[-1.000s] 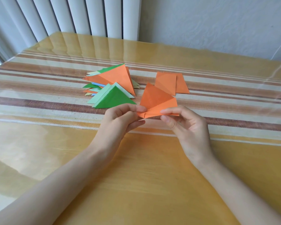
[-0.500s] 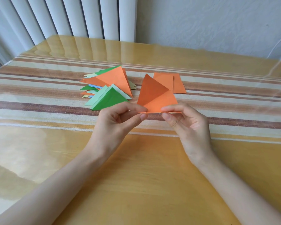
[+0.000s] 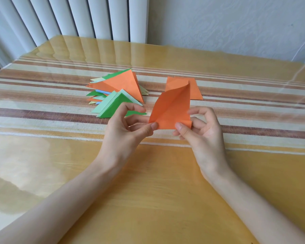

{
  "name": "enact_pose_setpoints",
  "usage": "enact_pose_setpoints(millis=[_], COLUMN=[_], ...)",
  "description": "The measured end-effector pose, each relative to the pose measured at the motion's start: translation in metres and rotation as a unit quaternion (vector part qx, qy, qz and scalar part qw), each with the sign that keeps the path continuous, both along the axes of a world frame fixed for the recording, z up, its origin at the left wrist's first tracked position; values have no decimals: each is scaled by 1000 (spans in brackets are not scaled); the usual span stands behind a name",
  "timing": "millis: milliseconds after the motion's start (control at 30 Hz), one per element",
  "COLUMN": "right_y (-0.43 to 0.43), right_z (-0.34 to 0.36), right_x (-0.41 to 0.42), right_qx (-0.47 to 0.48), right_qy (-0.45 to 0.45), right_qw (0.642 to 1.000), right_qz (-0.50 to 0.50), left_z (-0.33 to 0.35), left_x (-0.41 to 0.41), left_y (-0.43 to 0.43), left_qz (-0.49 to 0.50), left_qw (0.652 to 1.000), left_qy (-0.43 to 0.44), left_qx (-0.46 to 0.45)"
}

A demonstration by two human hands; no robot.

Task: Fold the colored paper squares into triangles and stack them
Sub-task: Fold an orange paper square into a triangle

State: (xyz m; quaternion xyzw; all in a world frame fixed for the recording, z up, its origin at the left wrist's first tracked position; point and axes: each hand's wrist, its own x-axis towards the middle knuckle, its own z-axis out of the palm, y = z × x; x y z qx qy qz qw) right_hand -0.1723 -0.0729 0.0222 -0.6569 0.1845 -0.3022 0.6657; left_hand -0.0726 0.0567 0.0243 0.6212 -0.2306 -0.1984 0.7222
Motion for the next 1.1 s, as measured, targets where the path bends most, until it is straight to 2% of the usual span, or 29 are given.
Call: enact_pose_setpoints(millis=[133, 300, 400, 500, 800, 1033, 1100], right_y=[0, -5, -7, -7, -7, -9, -9], right_z=[2, 6, 9, 9, 10, 7, 7], right_x=[0, -2, -4, -5, -5, -4, -3], right_qx=[22, 132, 158, 154, 129, 88, 46], right_qy=[34, 54, 64, 72, 74, 85, 99], right_qw=[999, 990, 985, 985, 988, 989, 990], right_qz=[-12, 1, 2, 0, 44, 84, 88], left_z=[-4, -6, -6, -4, -8, -7, -7], left_x=[2, 6, 4, 3, 7, 10, 9], left_y=[-1, -1, 0, -1, 0, 0, 1], left_qz=[13, -42, -59, -60, -54, -12, -19], left_qw=[999, 998, 996, 996, 992, 996, 996], left_qy=[9, 1, 9, 56, 110, 52, 37], left_qx=[33, 54, 68, 47, 37, 73, 83])
